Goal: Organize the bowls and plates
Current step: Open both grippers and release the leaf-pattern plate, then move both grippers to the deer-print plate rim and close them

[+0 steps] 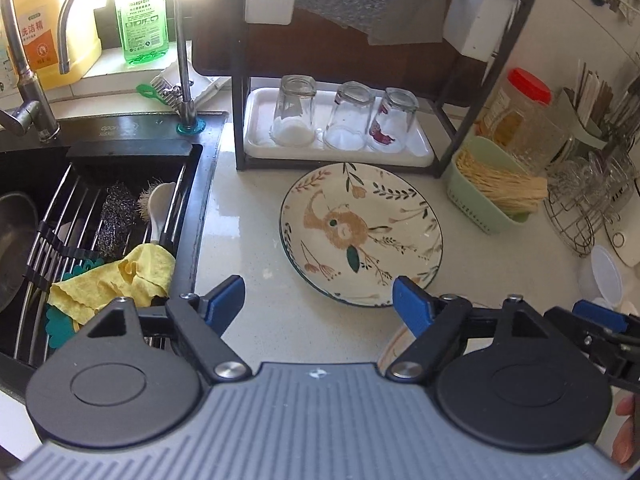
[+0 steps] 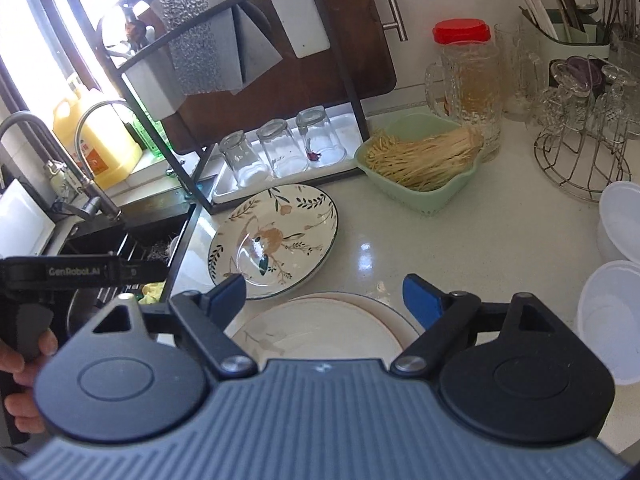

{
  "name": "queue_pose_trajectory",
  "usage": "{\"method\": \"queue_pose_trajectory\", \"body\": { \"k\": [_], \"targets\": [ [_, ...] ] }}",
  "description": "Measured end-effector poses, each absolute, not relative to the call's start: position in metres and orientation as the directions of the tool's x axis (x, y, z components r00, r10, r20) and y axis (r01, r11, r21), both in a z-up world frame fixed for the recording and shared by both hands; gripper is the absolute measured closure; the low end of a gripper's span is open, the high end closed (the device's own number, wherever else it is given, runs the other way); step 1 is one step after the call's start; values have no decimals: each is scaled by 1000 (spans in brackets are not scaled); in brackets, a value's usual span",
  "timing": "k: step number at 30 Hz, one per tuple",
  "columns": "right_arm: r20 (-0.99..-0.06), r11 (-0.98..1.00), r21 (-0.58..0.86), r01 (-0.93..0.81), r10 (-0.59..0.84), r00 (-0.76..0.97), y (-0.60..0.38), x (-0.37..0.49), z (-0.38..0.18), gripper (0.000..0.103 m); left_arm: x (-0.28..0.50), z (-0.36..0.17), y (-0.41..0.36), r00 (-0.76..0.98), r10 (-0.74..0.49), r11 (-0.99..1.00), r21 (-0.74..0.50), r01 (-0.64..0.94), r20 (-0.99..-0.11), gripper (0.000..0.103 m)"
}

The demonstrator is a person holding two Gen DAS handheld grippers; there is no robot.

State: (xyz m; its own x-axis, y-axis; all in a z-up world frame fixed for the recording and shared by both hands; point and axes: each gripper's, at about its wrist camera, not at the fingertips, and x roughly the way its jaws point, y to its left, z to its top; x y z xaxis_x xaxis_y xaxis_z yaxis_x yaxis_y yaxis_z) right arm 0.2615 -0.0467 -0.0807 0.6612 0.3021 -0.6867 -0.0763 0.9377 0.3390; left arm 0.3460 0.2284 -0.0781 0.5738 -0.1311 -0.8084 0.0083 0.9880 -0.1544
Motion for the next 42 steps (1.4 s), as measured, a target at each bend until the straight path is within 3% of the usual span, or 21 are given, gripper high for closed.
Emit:
{"method": "queue_pose_trajectory", "body": {
  "k": [7, 14, 17, 22, 27, 33, 42],
  "targets": [
    [-697, 910, 414, -38, 343, 630, -41, 296, -101, 18, 387, -98, 233, 544, -180, 981, -188, 41, -820, 19],
    [-734, 912, 407, -45, 356, 578, -35, 335, -126, 37, 429, -118, 246, 524, -221, 966, -257, 4, -823, 20],
    [-746, 908, 417, -29, 361, 560, -33, 352, -136, 39, 444, -127, 248, 510, -232, 965, -263, 11, -828, 20],
    [-777, 916, 401, 3, 339, 530, -27, 376, -152, 55, 464, -147, 251, 468, -237, 967, -250, 35, -851, 33],
    [-798, 927, 375, 15, 314, 514, -21, 393, -161, 66, 477, -165, 252, 434, -235, 970, -242, 41, -870, 56],
    [-827, 938, 346, 17, 296, 478, -14, 408, -172, 83, 483, -175, 248, 426, -246, 967, -251, 46, -870, 73],
    [-843, 946, 325, -8, 293, 450, -4, 417, -180, 87, 489, -186, 245, 413, -236, 971, -235, 54, -880, 77]
  ]
}}
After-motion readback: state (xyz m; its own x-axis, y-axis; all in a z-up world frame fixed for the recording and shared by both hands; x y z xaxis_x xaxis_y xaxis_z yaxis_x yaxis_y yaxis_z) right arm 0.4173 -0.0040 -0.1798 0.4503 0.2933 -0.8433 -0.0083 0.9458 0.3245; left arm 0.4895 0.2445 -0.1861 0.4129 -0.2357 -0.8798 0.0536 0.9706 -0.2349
